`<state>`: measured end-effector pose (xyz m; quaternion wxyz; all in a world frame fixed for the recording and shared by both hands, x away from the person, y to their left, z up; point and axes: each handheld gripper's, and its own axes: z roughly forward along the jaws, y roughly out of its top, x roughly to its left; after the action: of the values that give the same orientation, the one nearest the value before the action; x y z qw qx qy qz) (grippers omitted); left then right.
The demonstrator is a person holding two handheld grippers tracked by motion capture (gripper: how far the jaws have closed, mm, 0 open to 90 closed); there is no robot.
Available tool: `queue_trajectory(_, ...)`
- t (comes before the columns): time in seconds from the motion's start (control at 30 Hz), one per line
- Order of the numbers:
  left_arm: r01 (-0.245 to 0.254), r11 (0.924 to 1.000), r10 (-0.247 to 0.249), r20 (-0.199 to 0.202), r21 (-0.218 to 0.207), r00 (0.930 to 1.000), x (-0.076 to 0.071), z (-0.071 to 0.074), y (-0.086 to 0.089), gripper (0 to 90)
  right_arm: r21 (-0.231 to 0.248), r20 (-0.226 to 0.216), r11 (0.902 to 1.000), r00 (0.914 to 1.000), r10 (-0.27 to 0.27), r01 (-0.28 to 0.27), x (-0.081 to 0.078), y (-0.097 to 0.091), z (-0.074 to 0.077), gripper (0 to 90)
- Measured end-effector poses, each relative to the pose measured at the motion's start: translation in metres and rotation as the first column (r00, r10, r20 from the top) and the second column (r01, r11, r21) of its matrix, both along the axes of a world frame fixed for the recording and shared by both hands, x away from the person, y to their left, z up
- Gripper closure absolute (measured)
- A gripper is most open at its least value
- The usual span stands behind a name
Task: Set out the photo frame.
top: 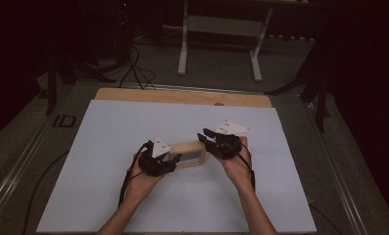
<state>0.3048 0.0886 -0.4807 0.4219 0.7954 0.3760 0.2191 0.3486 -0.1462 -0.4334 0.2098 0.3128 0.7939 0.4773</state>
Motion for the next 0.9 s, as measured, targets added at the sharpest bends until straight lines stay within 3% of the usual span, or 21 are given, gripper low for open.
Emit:
queue_trajectory(0.3, -0.003, 1.0, 0.003, -0.008, -0.006, 1.0, 0.001, 0.0, 0.001, 48.8, -0.005, -0.01, 1.0, 0.9999, 0.008, -0.008, -0.007, -0.012, -0.002, 58.2)
queue_trajectory(0.53, -0.004, 1.0, 0.004, -0.007, -0.007, 1.0, 0.001, 0.0, 0.0, 48.7, -0.013, -0.017, 0.9989, 0.9988, 0.045, -0.046, -0.015, -0.016, -0.01, 50.4)
queue_trajectory(0.7, -0.004, 1.0, 0.004, -0.006, -0.005, 1.0, 0.001, -0.001, 0.0, 48.7, 0.009, -0.033, 0.9979, 0.9974, 0.064, -0.064, -0.014, -0.02, -0.016, 43.9)
queue_trajectory(0.9, -0.002, 1.0, 0.002, -0.006, 0.0, 1.0, 0.001, 0.0, 0.0, 48.7, -0.008, -0.041, 0.9955, 0.9948, 0.094, -0.094, -0.013, -0.019, -0.019, 40.4)
